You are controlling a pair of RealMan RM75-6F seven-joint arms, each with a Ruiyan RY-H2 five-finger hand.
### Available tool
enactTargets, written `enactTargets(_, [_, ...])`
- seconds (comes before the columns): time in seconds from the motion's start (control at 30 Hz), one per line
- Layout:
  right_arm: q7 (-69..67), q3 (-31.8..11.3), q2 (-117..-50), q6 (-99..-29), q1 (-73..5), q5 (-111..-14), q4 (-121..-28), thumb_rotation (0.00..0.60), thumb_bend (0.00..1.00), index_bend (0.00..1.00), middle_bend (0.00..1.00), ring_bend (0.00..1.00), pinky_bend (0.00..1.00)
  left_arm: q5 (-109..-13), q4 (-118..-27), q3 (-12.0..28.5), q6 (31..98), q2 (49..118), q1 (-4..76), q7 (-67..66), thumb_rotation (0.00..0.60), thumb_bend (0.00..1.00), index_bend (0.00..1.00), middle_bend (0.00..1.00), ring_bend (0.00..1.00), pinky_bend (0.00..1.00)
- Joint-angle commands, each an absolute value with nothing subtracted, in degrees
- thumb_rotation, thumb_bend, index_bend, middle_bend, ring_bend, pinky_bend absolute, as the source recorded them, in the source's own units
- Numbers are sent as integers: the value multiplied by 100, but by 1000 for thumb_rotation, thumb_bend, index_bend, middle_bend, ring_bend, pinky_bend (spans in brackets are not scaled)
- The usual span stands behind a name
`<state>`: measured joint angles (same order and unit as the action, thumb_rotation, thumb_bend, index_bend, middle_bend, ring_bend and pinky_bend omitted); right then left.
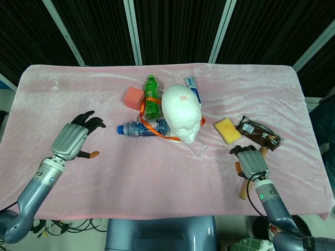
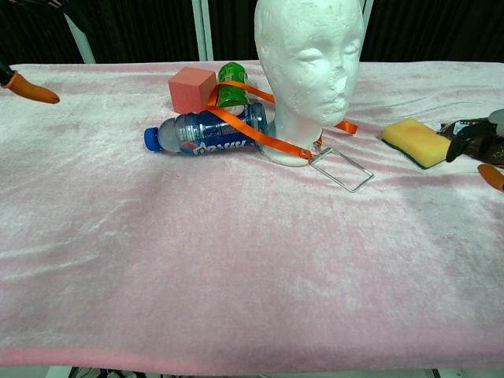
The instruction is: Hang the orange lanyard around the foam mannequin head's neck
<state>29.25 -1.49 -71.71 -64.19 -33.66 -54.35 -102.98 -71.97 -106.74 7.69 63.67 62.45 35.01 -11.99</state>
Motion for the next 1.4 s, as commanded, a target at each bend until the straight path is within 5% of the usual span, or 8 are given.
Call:
enactTargets(0.03, [3117,-147,-7450,-6476,-3403,-5502,-10199,600,611,289,185,230,169,-7149,-10843,647,6599,6153,3306,-1429,600,97,287,219,54,131])
enactTargets(0.43, [3698,-467,-8234,-6359,-3742,-4947,-9807,600,631,172,131,198,169,-7378,-10904,445,7020,6155,2864,-1226,600,97,278,219,54,128])
enactTargets(1.4, [4144,-436,-8847,-6226,-4067,-4682,-9774,600,675,171,185,224,169,-7562,-10610,427,7064,6402,2619,-999,600,98,267,218,54,124])
